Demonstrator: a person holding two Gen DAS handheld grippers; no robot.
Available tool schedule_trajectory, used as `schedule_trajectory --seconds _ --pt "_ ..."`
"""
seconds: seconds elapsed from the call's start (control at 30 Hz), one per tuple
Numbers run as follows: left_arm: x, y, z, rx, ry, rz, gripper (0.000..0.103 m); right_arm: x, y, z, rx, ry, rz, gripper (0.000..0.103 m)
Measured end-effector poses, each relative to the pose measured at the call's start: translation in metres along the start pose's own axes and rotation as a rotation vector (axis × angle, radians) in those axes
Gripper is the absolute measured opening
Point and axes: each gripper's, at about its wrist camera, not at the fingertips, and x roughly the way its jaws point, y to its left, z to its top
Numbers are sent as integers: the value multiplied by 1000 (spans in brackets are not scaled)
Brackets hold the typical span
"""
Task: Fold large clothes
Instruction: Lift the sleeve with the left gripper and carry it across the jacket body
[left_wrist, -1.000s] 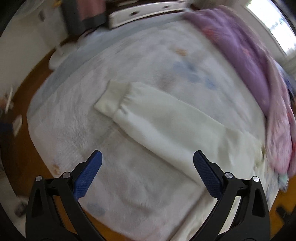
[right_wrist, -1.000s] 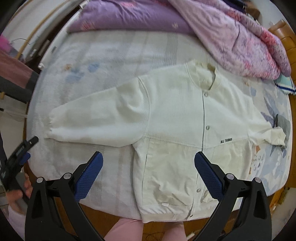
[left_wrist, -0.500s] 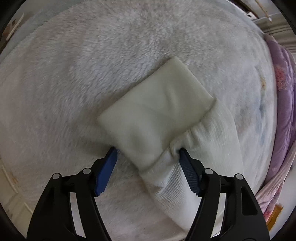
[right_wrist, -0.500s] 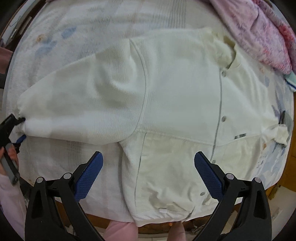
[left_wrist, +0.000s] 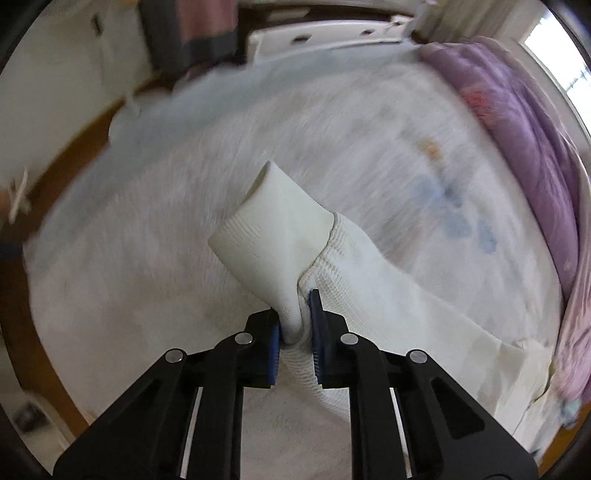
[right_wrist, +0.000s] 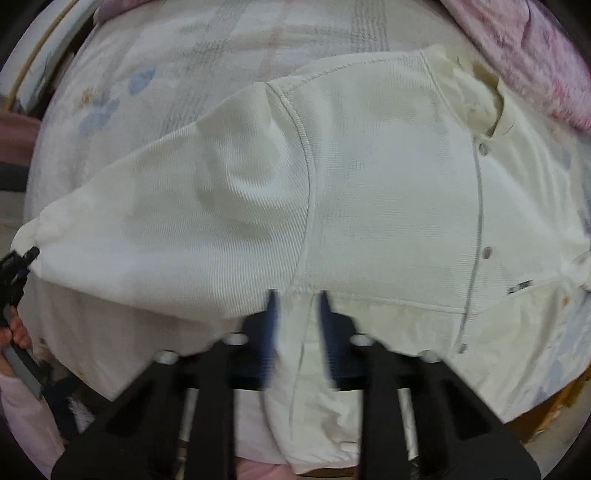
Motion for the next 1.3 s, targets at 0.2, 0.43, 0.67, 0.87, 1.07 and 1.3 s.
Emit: schedule_trajectory --seconds 0.2,0.43,0.67,0.87,1.07,1.3 --pt "-64 -48 -7 130 -140 21 14 28 -20 13 46 -17 103 2" --pt "-140 -122 -34 274 -297 -5 14 90 -31 22 128 39 233 2" --pt "-192 -221 -80 379 -385 -54 13 111 -37 23 177 24 317 0" --pt "-216 -319 -149 480 -384 -159 13 114 -45 23 215 22 411 0" --pt "-210 -428 -236 657 -362 -213 13 94 -71 19 260 -21 624 2" --pt "-166 -513 -331 882 -294 -183 13 46 -207 -42 504 -136 642 2"
